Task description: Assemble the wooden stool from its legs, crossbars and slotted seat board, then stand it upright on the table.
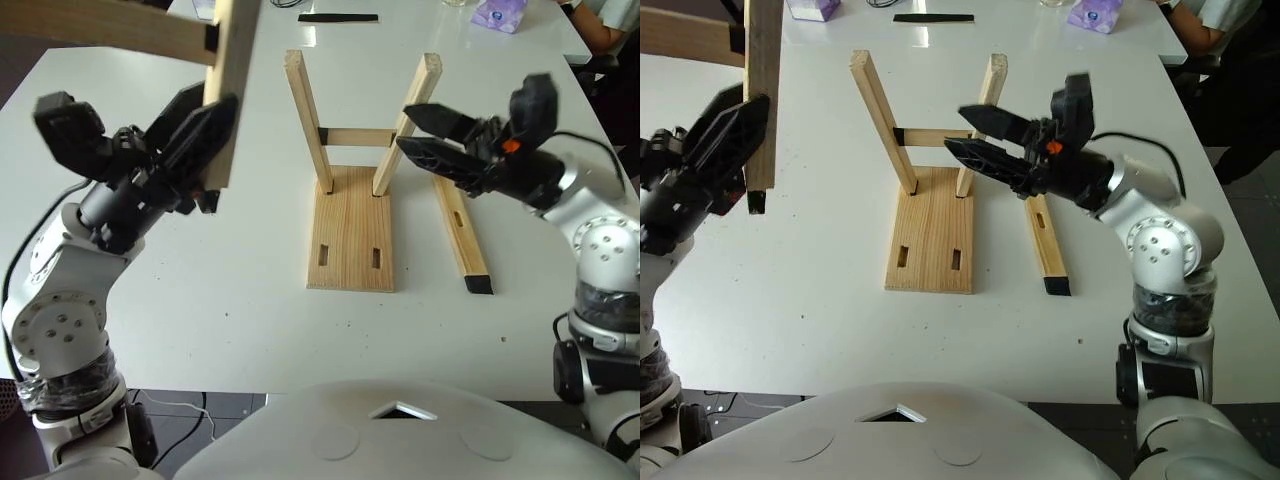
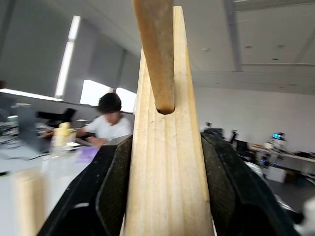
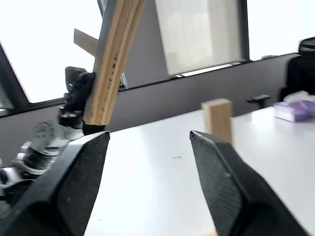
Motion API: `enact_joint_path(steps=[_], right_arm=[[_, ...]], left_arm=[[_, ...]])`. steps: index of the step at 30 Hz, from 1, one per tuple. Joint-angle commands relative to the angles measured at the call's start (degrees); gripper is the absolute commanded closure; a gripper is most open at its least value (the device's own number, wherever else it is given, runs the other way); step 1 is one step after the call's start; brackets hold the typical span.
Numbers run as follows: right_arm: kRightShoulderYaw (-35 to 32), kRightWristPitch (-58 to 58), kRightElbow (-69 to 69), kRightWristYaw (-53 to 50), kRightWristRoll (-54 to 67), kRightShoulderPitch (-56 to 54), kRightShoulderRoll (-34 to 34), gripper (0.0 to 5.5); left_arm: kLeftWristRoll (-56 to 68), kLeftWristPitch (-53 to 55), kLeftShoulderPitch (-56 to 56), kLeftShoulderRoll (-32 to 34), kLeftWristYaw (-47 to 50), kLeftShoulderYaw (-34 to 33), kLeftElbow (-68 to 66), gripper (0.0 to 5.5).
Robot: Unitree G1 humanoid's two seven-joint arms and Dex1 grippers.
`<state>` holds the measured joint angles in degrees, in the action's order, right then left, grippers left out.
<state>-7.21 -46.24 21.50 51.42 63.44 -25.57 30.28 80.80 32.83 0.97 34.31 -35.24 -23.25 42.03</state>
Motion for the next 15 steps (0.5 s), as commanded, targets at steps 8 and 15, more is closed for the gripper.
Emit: enact_joint_path(steps=[8, 15], right_arm=[[5.7, -4.2, 1.0, 4.4, 1.2, -10.9, 2.5, 2.00], [6.8, -4.4, 0.1, 4.3, 1.0, -12.9, 1.9, 2.00]], left_arm=[[-1.1, 1.5, 4.2, 3.1, -0.9, 7.3, -1.0, 3.47], [-5.5, 1.4, 2.5, 3.5, -2.8, 10.0, 0.3, 3.47]])
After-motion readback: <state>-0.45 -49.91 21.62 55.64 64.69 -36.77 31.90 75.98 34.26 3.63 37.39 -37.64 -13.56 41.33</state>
